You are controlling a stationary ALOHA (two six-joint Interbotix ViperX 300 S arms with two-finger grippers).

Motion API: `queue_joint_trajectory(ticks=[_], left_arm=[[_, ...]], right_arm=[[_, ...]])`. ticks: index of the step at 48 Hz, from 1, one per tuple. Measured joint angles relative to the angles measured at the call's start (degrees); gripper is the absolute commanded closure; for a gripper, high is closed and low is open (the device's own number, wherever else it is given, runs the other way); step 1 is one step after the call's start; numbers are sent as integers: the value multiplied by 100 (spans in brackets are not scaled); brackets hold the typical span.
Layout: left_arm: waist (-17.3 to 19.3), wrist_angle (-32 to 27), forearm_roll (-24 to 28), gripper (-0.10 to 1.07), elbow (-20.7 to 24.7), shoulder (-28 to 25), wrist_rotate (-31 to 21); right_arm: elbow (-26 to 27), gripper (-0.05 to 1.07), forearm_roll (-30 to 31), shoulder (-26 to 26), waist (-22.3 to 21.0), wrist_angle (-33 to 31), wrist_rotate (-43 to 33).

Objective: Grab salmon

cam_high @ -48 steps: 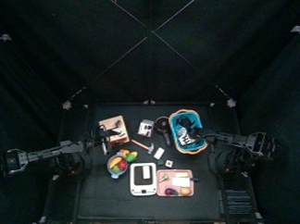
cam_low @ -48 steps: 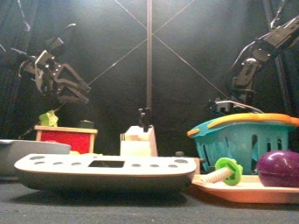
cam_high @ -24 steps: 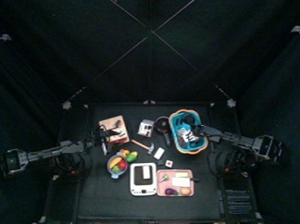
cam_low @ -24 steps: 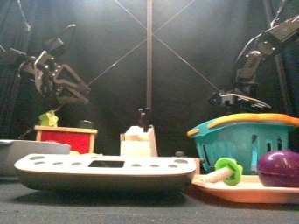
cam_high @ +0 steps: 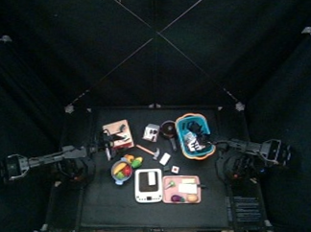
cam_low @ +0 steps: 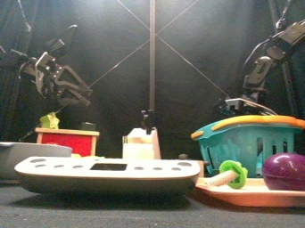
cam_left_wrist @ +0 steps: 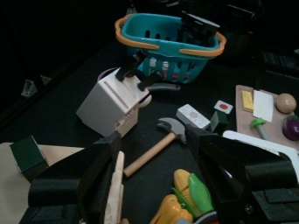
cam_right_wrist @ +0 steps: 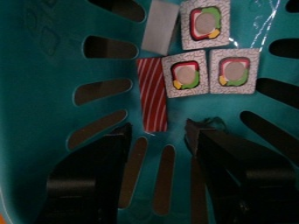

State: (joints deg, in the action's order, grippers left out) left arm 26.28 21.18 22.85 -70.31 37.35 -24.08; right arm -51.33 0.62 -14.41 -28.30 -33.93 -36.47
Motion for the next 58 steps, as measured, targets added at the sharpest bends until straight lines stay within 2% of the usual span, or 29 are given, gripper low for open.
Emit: queue_joint_trajectory(ticks=[9,29,43,51,58], left_arm=[[9,0,0,4,0,0,0],[70,0,0,3,0,0,0],[97,0,0,4,-18,0,0],[97,0,0,4,-26,0,0],[105,0,0,4,-44,0,0]], right_arm=[[0,15,9,264,9,299,0],[0,15,9,659,132,387,-26],[70,16,53,976,105,510,-70],[79,17,70,984,0,510,-70],[79,26,97,993,-9,501,-70]])
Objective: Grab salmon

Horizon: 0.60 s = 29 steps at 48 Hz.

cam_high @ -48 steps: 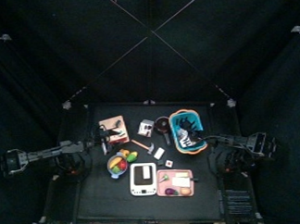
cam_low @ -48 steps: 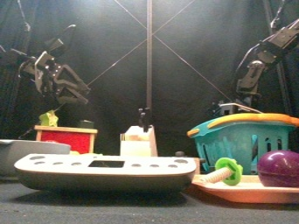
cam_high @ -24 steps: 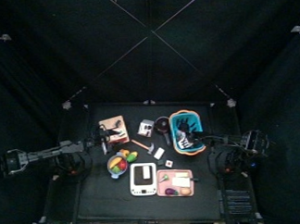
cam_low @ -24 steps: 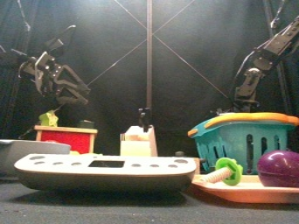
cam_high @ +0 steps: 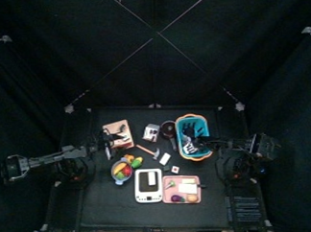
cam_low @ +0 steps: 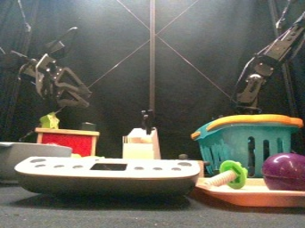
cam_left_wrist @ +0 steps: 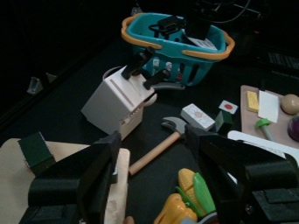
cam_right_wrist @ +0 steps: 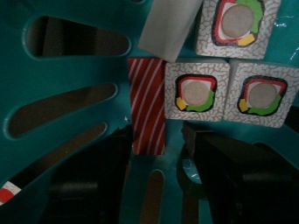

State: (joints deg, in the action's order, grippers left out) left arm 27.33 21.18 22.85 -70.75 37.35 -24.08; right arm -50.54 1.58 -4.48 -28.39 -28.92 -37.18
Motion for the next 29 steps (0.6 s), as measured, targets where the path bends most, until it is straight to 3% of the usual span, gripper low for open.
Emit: queue_joint_trajectory(ticks=[4,14,29], left_arm=[[0,0,0,3,0,0,-9],[0,0,0,4,0,0,0],[0,0,0,3,0,0,0]], right_arm=[[0,32,0,0,-9,0,0],[53,32,-9,-70,-18,-141,-26],[88,32,97,-765,-18,-606,-26]])
